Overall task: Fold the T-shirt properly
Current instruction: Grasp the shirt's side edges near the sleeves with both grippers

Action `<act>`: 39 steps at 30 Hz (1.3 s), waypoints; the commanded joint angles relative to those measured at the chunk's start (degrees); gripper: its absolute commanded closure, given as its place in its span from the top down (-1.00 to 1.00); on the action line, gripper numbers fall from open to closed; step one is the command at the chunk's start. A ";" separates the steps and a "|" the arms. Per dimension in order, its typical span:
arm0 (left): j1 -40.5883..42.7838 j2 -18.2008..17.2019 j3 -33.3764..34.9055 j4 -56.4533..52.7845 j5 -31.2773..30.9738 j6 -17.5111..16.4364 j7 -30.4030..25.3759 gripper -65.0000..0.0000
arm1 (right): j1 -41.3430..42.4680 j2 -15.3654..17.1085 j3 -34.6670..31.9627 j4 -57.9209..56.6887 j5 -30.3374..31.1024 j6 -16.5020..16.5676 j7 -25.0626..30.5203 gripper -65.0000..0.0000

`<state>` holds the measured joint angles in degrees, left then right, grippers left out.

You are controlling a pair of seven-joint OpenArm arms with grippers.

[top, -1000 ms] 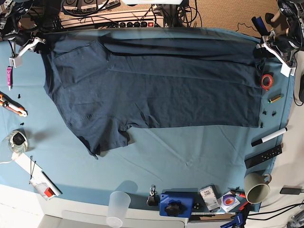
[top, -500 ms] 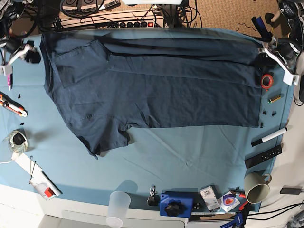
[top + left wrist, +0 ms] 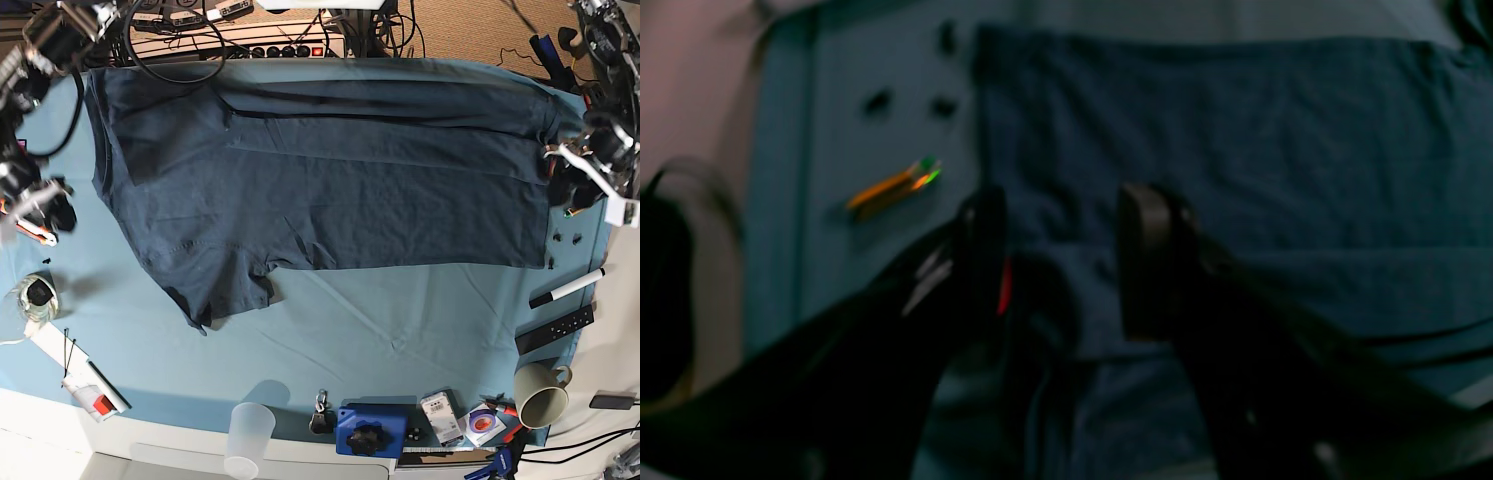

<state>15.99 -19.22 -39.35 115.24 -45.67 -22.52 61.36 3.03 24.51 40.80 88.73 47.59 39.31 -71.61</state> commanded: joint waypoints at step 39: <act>-0.92 0.66 14.75 -1.09 11.41 3.61 -4.44 -0.15 | 24.44 1.38 -29.86 -45.97 -9.86 -0.26 1.49 -1.00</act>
<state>15.51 -17.80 -24.34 113.32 -33.63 -18.90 58.17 27.40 25.47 11.14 42.78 41.08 39.51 -66.54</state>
